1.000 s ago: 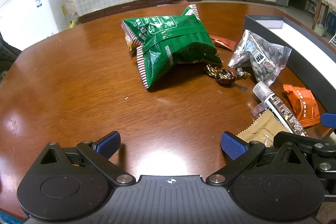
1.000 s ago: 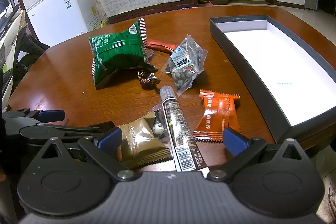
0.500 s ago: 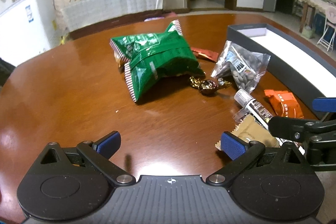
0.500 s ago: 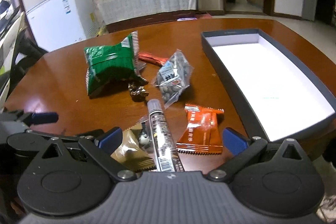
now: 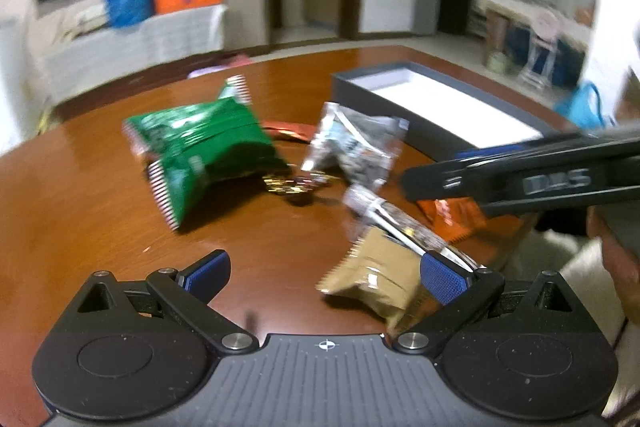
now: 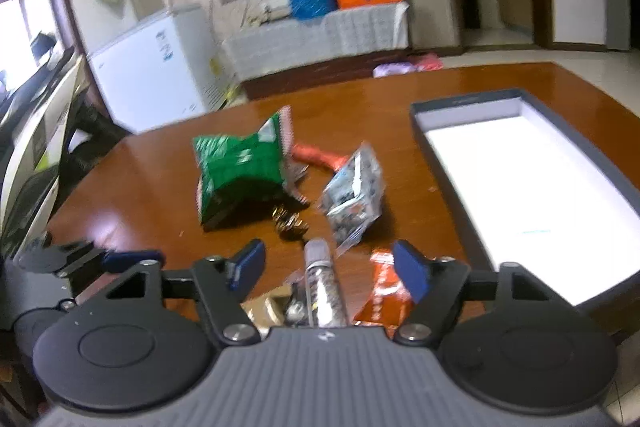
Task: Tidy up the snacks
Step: 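Grasp the tan square packet with the left tool while the right tool grasps the tube snack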
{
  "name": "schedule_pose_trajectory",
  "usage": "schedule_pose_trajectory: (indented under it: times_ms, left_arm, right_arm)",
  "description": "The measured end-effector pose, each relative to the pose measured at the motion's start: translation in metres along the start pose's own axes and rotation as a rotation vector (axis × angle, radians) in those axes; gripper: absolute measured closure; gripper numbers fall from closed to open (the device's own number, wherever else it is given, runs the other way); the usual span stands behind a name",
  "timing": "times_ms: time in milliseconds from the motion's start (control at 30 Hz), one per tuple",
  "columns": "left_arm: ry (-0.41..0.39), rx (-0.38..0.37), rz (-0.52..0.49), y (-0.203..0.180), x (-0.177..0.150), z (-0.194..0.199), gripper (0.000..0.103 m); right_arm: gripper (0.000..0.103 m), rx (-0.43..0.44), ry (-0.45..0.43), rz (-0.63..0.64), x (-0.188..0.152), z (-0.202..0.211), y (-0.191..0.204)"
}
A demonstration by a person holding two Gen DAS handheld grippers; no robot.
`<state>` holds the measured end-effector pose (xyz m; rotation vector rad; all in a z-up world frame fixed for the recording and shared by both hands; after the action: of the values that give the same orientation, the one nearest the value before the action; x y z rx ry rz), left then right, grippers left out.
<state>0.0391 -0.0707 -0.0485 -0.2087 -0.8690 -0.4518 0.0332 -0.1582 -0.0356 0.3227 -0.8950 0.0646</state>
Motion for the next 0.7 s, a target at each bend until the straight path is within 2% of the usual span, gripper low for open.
schedule_pose_trajectory:
  times_ms: [67,200,367,467,567,633,700]
  left_arm:
    - [0.003,-0.014,-0.042,-0.01,-0.002,-0.003,0.001]
    - [0.015,-0.018,-0.098,-0.022,-0.005,-0.009,0.004]
    - [0.044,-0.006,-0.13,-0.025,-0.009,-0.017,0.024]
    - [0.049,-0.01,-0.125,-0.024,-0.008,-0.02,0.031]
    - [0.036,0.013,-0.143,-0.021,-0.007,-0.02,0.04]
    - [0.053,0.01,-0.138,-0.02,-0.008,-0.023,0.047]
    - [0.07,-0.004,-0.115,-0.017,-0.009,-0.025,0.049]
  right_arm:
    - [0.048,0.012,0.038,0.034,-0.007,-0.006,0.007]
    - [0.048,-0.011,0.057,0.077,-0.012,-0.01,0.012]
    - [0.048,-0.012,0.107,0.065,-0.018,-0.02,0.01]
    - [0.048,-0.009,0.132,0.05,-0.021,-0.026,0.007]
    - [0.057,-0.013,0.144,0.048,-0.022,-0.03,0.006]
    - [0.059,-0.011,0.158,0.048,-0.024,-0.034,0.006]
    - [0.06,-0.01,0.165,0.048,-0.025,-0.036,0.006]
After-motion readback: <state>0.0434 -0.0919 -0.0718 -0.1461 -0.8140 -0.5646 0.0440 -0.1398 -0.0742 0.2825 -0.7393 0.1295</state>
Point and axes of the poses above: each gripper's, at about its wrist camera, not at the fingertips, and z roughly against the way its jaws point, y to its left, x to its top, the point moved 10 cm from there along -z, roughly the way its jaws point, and after that the axes turned 1 degree about -y, right-handed, at the moved point
